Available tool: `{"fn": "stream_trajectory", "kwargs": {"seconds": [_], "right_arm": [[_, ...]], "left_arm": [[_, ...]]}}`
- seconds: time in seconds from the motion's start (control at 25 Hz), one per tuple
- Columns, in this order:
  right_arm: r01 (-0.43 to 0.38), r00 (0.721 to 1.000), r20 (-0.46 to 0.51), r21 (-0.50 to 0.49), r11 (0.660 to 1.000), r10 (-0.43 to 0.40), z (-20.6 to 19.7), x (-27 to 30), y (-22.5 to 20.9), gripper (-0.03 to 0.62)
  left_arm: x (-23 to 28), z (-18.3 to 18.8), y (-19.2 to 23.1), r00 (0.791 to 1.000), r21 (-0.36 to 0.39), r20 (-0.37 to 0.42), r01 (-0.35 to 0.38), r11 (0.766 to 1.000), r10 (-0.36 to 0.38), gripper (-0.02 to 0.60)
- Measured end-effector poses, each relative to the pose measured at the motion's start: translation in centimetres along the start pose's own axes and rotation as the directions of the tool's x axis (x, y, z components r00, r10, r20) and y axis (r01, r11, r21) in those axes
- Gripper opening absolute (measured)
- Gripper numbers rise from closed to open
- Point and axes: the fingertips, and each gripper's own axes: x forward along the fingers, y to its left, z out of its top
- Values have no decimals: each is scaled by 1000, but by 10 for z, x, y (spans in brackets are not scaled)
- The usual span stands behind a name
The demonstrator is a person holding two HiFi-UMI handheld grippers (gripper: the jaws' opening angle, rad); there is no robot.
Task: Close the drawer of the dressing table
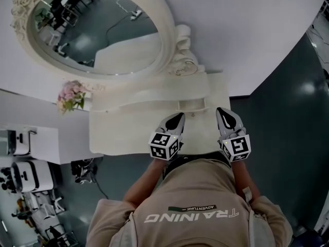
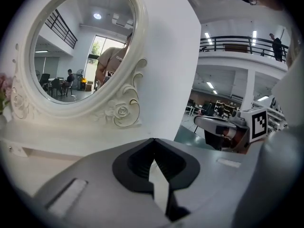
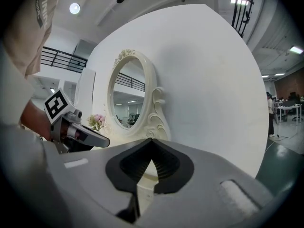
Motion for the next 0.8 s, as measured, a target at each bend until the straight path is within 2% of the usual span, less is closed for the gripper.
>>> {"fn": "stream_trajectory", "kwargs": {"seconds": [0.4,0.64,0.8], "right_arm": [[-94,994,-53,21,995,95,-19,9,-4,2],[-119,990,-76,23,993,121,-30,7,10,2],[-132,986,-99,25,991,134,-37,5,19,2]], "left_arm": [[31,-47,3,992,-84,-126,-41,996,30,18],[43,-75,1,982,-117,-186,-17,993,-5,18],[55,-107,5,966,-133,-260,-19,991,-16,18]]}}
